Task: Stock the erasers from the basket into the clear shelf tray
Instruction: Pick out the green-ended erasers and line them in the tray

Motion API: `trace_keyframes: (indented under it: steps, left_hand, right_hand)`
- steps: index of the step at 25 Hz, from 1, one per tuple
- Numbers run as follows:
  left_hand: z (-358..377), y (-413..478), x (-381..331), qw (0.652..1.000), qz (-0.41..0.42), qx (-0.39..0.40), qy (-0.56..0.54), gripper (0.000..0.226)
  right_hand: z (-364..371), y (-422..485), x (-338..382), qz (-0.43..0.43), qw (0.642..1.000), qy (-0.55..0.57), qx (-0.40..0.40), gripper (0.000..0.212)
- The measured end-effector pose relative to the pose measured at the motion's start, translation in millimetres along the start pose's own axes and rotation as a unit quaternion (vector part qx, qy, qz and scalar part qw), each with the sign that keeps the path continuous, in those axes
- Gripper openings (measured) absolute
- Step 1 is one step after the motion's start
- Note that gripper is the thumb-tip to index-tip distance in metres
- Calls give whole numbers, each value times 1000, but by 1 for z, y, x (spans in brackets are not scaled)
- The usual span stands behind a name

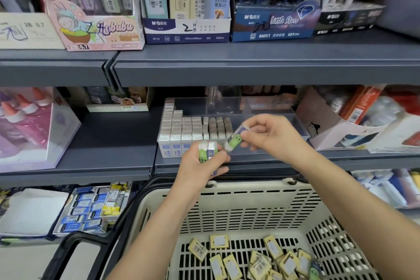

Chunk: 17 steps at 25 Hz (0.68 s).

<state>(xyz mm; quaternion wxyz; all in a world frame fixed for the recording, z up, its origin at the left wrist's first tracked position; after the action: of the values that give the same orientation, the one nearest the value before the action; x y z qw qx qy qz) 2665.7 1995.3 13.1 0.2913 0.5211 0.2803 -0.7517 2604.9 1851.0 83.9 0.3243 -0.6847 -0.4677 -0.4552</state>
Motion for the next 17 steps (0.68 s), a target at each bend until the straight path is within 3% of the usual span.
trace_keyframes:
  steps: [2, 6, 9, 12, 14, 17]
  left_hand:
    - [-5, 0, -2, 1000, 6, -21, 7, 16]
    - [-8, 0, -4, 999, 11, -35, 15, 15]
    - [-9, -1, -3, 999, 9, -36, 17, 15]
    - [-11, -1, -3, 999, 11, -39, 12, 15]
    - [-12, -1, -3, 999, 12, -42, 14, 15]
    - [-12, -1, -4, 998, 17, -50, 26, 15]
  right_hand:
    - [-11, 5, 0, 8, 998, 51, -21, 5]
    - [5, 8, -10, 41, 996, 75, 33, 3]
    - [10, 9, -13, 30, 998, -23, 44, 10]
    - [-10, 12, -10, 25, 992, -121, -9, 6]
    - [-26, 15, 1, 5, 966, -254, -52, 10]
    - [-34, 19, 16, -24, 942, -330, -64, 4]
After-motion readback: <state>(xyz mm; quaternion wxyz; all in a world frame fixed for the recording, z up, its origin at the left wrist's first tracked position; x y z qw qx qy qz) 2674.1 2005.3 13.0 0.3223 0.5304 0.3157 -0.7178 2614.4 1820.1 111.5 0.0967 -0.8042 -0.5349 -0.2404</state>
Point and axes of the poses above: each hand's wrist, its own y-axis towards the middle knuckle, its own z-axis out of the palm, x = y × z, the point moved 8 cm from there along y, towards the middle knuckle, and after that the axes turned 4 degrees about x, right-handed, at the moved point
